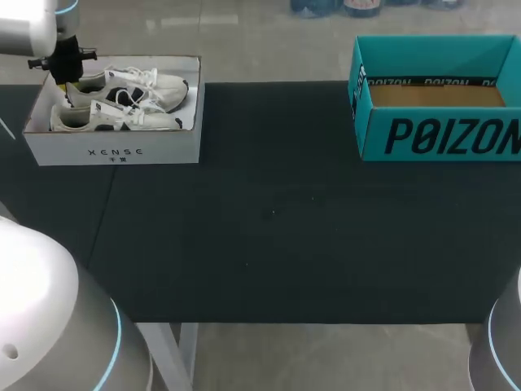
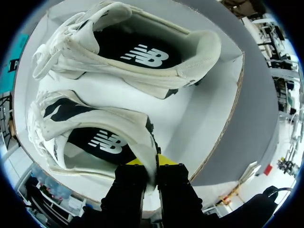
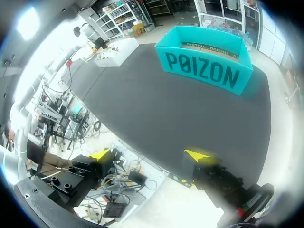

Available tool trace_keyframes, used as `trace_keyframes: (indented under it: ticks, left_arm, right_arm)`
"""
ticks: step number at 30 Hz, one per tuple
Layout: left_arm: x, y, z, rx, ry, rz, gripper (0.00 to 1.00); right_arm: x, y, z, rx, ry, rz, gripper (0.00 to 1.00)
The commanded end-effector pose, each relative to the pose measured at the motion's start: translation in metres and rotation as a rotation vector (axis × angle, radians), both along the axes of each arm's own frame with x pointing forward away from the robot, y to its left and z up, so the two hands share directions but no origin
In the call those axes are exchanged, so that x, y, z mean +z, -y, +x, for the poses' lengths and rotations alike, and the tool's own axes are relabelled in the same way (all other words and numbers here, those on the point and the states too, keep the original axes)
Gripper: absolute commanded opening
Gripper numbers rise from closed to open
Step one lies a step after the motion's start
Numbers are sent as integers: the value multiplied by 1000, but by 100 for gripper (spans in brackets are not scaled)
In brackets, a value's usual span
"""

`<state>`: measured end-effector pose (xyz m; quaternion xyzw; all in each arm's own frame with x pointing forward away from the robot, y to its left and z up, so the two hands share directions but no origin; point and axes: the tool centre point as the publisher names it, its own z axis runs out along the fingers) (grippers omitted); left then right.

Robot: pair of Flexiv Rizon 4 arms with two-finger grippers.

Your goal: Take the shoe out of the shoebox, open the shoe tongue, remove and reinsert the insole, then place the shoe into the shoebox

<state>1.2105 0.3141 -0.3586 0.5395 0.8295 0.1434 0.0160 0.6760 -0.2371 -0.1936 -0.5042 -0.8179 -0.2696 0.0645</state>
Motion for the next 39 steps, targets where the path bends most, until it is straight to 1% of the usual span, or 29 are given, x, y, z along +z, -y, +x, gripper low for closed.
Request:
trace_keyframes:
  ticks: [1, 2, 9, 12, 15, 19, 22, 27, 34, 39]
  left_arm:
    - [-1, 4, -3, 2, 11, 7, 82]
    - [2, 4, -4, 5, 18, 8, 100]
    - [29, 2, -13, 28, 65, -10, 100]
    - [46, 2, -19, 47, 85, -33, 100]
    - [64, 7, -28, 66, 105, -49, 100]
    - [87, 18, -43, 101, 124, -69, 100]
    - [104, 31, -66, 108, 136, -96, 100]
    - [118, 56, -103, 110, 136, -112, 100]
    - [126, 96, -159, 70, 123, -166, 100]
    - [129, 123, -190, 25, 121, -186, 100]
  right_arm:
    - [0, 0, -1, -2, 1, -3, 100]
    - [0, 0, -1, -2, 1, -3, 100]
    - [0, 0, -1, -2, 1, -3, 100]
    - [0, 0, -1, -2, 1, -3, 100]
    - [0, 0, -1, -2, 1, -3, 100]
    - [0, 0, -1, -2, 1, -3, 100]
    - [0, 0, -1, -2, 1, -3, 100]
    - [0, 0, -1, -2, 1, -3, 100]
    - [0, 0, -1, -2, 1, -3, 100]
    - [0, 0, -1, -2, 1, -3, 100]
